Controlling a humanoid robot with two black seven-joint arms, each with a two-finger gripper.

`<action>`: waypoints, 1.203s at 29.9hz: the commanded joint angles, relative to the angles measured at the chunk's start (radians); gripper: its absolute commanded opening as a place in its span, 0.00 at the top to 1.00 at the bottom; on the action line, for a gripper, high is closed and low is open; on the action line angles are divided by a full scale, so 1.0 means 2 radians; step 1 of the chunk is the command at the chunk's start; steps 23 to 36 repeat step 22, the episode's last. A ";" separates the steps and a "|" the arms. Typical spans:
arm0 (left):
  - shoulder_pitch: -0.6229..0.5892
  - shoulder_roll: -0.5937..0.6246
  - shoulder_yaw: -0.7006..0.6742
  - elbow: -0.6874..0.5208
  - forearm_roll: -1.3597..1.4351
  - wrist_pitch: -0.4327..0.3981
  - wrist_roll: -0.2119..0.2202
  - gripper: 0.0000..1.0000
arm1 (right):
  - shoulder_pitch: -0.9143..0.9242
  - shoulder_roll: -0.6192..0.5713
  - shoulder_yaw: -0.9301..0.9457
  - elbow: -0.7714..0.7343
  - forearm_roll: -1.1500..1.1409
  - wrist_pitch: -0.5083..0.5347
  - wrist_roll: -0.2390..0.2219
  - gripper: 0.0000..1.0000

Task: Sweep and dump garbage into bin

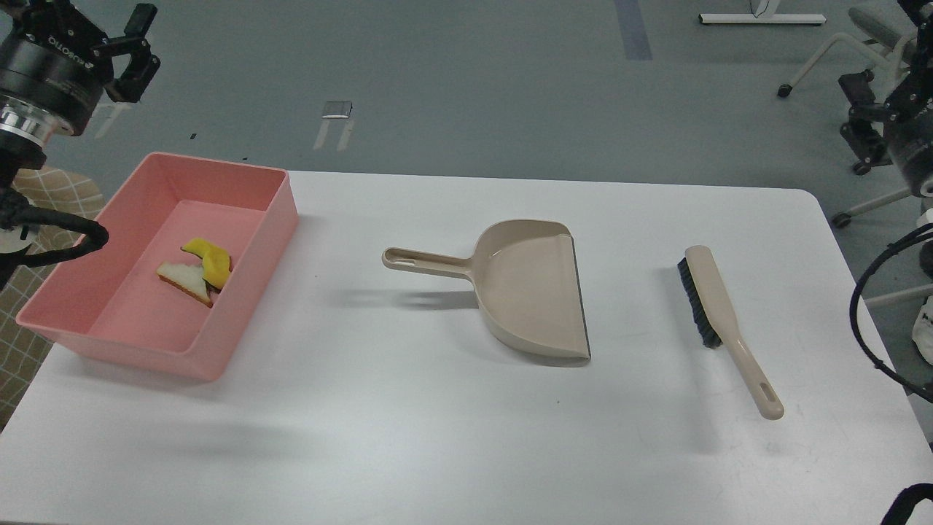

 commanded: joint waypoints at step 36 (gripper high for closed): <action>0.001 -0.132 -0.023 0.063 -0.011 -0.052 0.007 0.02 | 0.077 0.053 0.001 -0.182 0.191 0.042 0.046 0.00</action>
